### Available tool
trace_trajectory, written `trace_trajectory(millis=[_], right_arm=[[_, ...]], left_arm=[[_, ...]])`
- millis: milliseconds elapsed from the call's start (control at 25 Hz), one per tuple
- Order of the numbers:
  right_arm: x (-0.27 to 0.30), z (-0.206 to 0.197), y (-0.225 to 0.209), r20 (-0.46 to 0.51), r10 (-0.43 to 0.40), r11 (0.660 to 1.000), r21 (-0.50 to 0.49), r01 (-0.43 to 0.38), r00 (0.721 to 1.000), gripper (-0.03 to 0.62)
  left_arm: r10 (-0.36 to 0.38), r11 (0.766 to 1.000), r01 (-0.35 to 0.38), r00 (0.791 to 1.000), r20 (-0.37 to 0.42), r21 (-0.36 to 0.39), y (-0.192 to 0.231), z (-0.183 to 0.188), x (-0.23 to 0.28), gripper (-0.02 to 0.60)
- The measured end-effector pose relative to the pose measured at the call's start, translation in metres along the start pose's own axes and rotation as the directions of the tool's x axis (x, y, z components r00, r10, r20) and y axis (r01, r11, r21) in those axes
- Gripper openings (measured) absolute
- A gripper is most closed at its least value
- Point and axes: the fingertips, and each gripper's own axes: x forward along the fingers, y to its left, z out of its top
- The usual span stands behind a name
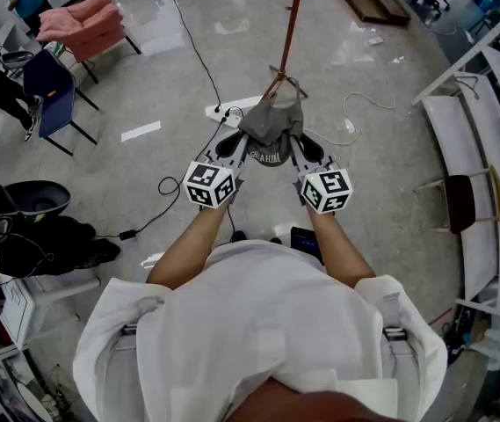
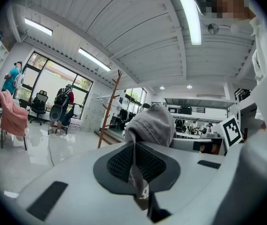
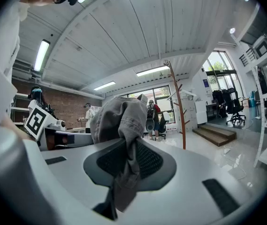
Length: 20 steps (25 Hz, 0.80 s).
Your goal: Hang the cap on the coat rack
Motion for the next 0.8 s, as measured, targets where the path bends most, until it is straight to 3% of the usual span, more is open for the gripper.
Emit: trace_trajectory(millis=[800], right_arm=[[-0.044, -0.003, -0.002, 0.003, -0.004, 0.998, 0.057, 0.004, 1.000, 0.067]], left_arm=[[-0.020, 1.000, 0.020, 1.000, -0.011, -0.013, -0.044, -0.004, -0.011, 0.020]])
